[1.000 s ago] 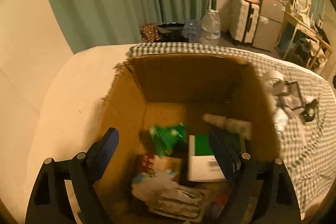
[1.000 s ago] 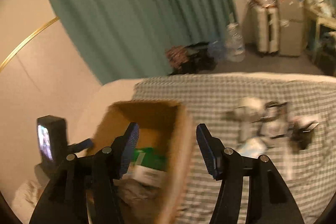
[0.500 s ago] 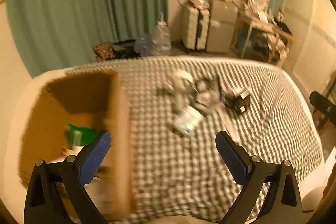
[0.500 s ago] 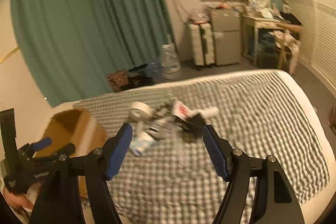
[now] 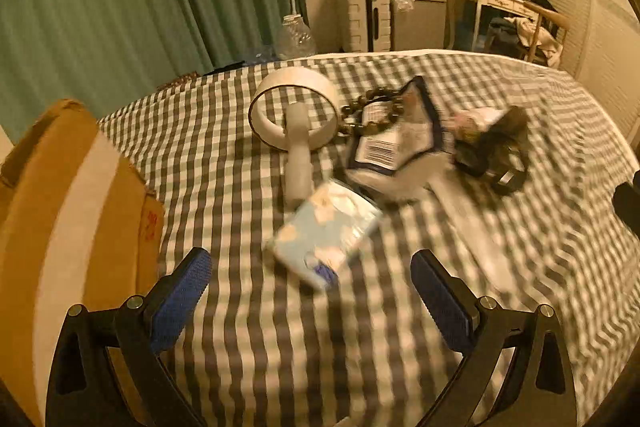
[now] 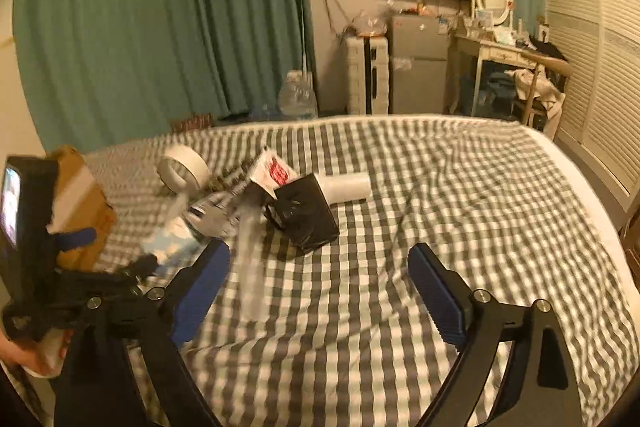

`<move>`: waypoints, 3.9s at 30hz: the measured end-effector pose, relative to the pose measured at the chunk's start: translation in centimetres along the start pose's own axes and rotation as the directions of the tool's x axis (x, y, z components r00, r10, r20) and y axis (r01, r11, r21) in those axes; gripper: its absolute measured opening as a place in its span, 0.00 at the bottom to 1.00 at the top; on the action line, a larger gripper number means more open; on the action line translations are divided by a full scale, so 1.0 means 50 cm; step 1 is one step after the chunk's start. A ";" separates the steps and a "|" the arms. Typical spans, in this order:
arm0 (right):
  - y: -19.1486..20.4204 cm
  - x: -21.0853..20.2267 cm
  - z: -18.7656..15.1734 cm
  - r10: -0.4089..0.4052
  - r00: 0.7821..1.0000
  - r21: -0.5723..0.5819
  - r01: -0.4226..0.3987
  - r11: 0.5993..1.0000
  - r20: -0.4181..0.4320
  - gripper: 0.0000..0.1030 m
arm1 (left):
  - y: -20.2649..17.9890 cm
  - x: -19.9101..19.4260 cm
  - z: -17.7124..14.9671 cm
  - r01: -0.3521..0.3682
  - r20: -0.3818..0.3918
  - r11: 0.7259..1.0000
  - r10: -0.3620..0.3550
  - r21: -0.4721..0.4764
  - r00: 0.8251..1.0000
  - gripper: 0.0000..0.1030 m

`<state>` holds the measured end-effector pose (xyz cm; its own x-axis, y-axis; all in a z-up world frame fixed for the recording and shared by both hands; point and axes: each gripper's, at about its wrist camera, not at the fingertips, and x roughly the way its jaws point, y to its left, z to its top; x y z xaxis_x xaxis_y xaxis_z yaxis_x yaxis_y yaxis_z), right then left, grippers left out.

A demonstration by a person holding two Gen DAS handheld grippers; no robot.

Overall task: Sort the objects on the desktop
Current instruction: 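Grasp the blue tissue pack with the left tool while the right tool grasps the black hair dryer, then carry the tissue pack and hair dryer to the cardboard box and release both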

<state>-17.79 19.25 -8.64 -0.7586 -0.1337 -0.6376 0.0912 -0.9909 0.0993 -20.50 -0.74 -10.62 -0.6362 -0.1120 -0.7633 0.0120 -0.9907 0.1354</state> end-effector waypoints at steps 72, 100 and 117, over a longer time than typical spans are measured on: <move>0.377 -0.368 0.082 0.300 0.948 -0.169 -0.280 0.945 0.110 0.10 | 0.359 -0.405 0.031 0.178 0.199 0.973 -0.148 -0.146 0.969 0.54; 0.617 -0.129 0.171 0.434 0.899 -0.018 -0.436 0.900 -0.065 0.73 | 0.593 -0.232 -0.092 -0.101 -0.042 0.951 0.093 -0.294 0.995 0.93; 0.185 -0.257 0.101 0.067 0.988 0.017 -0.070 0.997 0.139 0.84 | 0.274 -0.361 -0.072 0.109 0.144 0.960 -0.073 -0.256 0.987 1.00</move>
<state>-10.46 11.87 4.31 -0.8334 -0.1958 -0.5169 0.1331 -0.9787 0.1561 -6.05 -12.58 2.74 -0.7395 -0.0267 -0.6726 0.1399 -0.9835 -0.1148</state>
